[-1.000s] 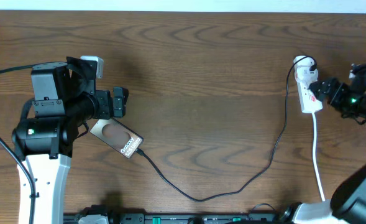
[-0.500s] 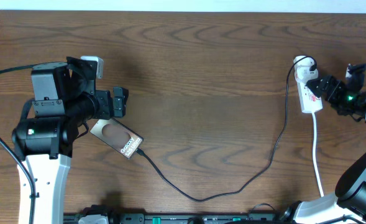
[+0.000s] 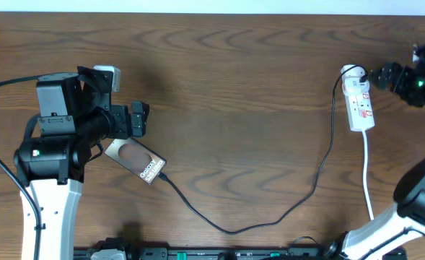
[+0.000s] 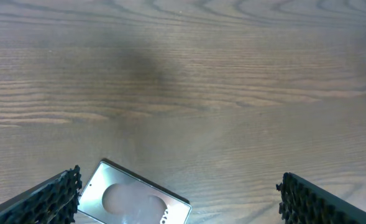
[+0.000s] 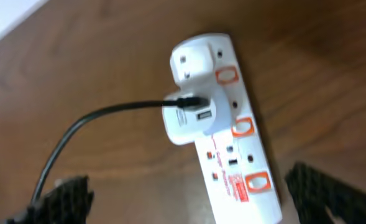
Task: Plug charger to phone and switch on socket
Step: 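Press the orange switch beside the charger plug with the right gripper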
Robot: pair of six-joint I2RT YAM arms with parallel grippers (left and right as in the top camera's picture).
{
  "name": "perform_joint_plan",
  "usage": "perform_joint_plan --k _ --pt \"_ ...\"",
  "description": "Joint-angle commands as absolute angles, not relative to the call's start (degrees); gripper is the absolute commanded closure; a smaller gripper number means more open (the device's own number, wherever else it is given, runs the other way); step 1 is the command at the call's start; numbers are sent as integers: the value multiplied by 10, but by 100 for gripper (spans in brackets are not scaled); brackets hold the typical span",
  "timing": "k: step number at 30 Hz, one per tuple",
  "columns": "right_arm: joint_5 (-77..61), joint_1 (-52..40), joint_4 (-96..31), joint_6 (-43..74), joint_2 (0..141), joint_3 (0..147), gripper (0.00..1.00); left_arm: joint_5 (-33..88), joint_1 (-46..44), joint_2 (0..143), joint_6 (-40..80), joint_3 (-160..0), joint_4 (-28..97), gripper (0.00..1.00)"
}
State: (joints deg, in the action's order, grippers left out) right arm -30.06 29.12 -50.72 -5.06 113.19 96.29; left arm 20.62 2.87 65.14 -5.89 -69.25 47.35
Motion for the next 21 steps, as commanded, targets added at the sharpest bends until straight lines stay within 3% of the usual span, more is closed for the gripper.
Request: perform_joint_plan --k 1,8,13,21 --pt "-309 281 -533 -91 1185 1007 1 202 28 651 -64 -702 474 0" --pt "-357 280 -551 -122 1256 1015 1 203 28 651 -64 -702 474 0" --pt "-454 279 -560 -229 1274 1014 1 203 28 651 -64 -702 474 0" --pt "-418 265 -546 -228 1276 1014 1 203 28 651 -64 -702 474 0"
